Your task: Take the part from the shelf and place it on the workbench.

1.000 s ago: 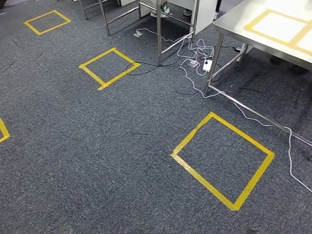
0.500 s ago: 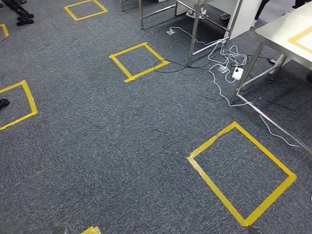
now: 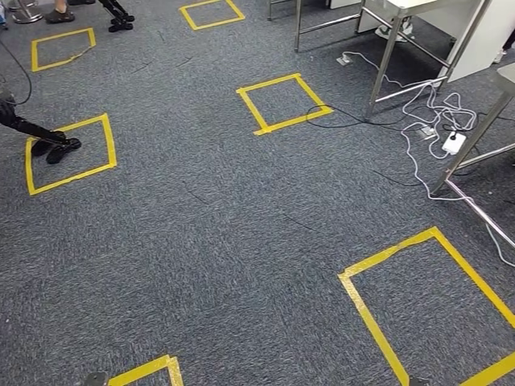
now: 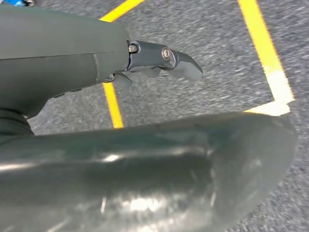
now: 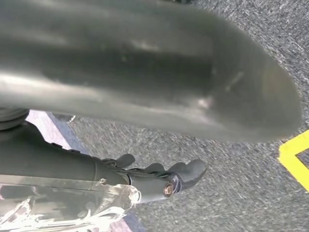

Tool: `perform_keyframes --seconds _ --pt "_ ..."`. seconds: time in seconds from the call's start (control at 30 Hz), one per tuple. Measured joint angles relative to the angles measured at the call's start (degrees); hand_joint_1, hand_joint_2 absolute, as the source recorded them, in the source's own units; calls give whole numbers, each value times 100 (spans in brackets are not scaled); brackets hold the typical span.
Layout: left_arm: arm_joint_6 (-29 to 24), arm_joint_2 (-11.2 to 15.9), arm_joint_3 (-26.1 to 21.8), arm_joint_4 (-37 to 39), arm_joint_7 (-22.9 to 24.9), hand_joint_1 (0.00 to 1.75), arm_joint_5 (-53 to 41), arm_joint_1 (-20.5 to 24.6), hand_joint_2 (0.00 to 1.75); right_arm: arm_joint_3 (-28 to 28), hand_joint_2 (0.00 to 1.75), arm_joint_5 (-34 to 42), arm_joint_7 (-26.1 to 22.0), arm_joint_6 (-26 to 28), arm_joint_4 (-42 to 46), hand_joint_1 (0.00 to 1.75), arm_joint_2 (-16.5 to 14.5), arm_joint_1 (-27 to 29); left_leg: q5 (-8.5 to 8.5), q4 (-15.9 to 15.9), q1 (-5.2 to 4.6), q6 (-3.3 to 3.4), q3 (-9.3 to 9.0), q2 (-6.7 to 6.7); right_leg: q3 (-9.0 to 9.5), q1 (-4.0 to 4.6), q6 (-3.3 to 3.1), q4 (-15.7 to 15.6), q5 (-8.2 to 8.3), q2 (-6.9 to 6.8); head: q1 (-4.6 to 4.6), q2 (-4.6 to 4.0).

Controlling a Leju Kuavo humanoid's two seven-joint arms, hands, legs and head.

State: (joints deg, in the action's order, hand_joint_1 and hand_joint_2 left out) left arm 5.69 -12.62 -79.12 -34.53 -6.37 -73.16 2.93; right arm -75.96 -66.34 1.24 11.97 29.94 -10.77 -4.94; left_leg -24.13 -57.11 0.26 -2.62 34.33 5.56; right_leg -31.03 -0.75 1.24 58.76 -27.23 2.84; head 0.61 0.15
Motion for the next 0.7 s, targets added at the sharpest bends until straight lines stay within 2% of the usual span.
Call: perform_keyframes --seconds 0.03,0.07,0.1,0.13,0.17,0.2,0.23,0.27,0.33,0.37,0.4,0.43,0.47,0.53,0.6,0.63,0.67,0.7 --pt "-14 1 1 1 10 0 -9 5 0 9 0 -15 7 -5 -5 0 2 2 -133 -196 -8 -18 95 -148 -2 1 -39 -10 11 -74 -16 0" --pt "-22 -4 3 3 17 0 -14 17 0 15 0 -33 15 -11 -9 0 4 9 -322 -515 -15 -31 244 -317 -6 10 -69 -13 14 -152 -30 0" --pt "-28 -12 5 6 20 0 -17 30 0 18 0 -54 20 -17 -13 0 7 21 -532 -931 -16 -44 440 -416 -14 24 -89 -13 10 -237 -43 0" --pt "-35 -17 7 9 24 0 -22 38 0 20 0 -74 25 -24 -16 0 8 32 -694 -1321 -13 -52 622 -458 -20 36 -98 -13 7 -326 -46 0" --pt "-47 -21 7 11 32 0 -26 37 0 25 0 -95 29 -33 -22 0 8 37 -756 -1564 -12 -54 727 -473 -23 44 -102 -13 4 -411 -46 0" --pt "-59 -24 7 12 43 0 -28 31 0 35 0 -112 31 -45 -29 0 8 38 -710 -1600 -12 -51 728 -480 -23 49 -103 -12 2 -490 -47 0" --pt "-70 -24 5 13 52 0 -30 25 0 50 0 -126 31 -60 -37 0 8 35 -566 -1398 -14 -41 607 -500 -19 50 -100 -12 -2 -562 -47 0" --pt "-84 -24 4 13 63 0 -30 24 0 69 0 -144 31 -71 -45 0 8 31 -377 -1030 -18 -26 394 -575 -9 52 -92 -12 -8 -630 -48 0" --pt "-121 -30 5 14 90 0 -30 50 0 113 0 -192 31 -79 -55 0 7 31 -123 -285 -38 10 -22 -811 0 84 -46 4 -37 -756 -50 0" --pt "-147 -34 6 14 105 0 -30 64 0 133 0 -219 32 -76 -58 0 6 31 -79 -70 -49 35 -133 -885 4 101 -16 8 -51 -815 -46 0" --pt "-168 -38 7 14 119 0 -30 71 0 150 0 -238 35 -74 -60 0 4 28 -81 14 -61 61 -164 -891 12 115 15 7 -59 -872 -40 0" --pt "-182 -42 6 15 127 0 -30 66 0 164 0 -252 41 -74 -61 0 3 19 -79 28 -63 99 -154 -824 27 114 43 -5 -61 -929 -35 0" --pt "-190 -48 5 15 131 0 -30 53 0 179 0 -260 47 -74 -62 0 2 10 -68 48 -55 132 -153 -770 38 106 76 0 -76 -916 -29 0" --pt "-202 -52 2 14 135 0 -30 45 0 206 0 -273 57 -74 -65 0 -4 5 -39 77 -28 197 -159 -659 -51 82 135 230 -242 -674 -19 0" --pt "-210 -56 0 14 137 0 -30 67 0 217 0 -287 61 -74 -68 0 -10 29 -27 83 -17 235 -157 -533 -373 63 171 920 -595 -381 -2 0" --pt "-209 -60 0 15 137 0 -30 76 0 217 0 -307 64 -74 -70 0 -11 44 -26 83 -17 244 -156 -461 -563 60 180 1303 -741 -329 4 0" --pt "-210 -63 0 17 137 0 -30 77 0 222 0 -348 68 -74 -72 0 -11 57 -26 82 -18 246 -157 -385 -708 60 185 1565 -800 -309 5 0" --pt "-214 -63 0 25 137 0 -30 72 0 240 0 -414 72 -76 -76 0 -11 67 -25 80 -16 244 -159 -307 -755 58 186 1605 -738 -300 7 0"
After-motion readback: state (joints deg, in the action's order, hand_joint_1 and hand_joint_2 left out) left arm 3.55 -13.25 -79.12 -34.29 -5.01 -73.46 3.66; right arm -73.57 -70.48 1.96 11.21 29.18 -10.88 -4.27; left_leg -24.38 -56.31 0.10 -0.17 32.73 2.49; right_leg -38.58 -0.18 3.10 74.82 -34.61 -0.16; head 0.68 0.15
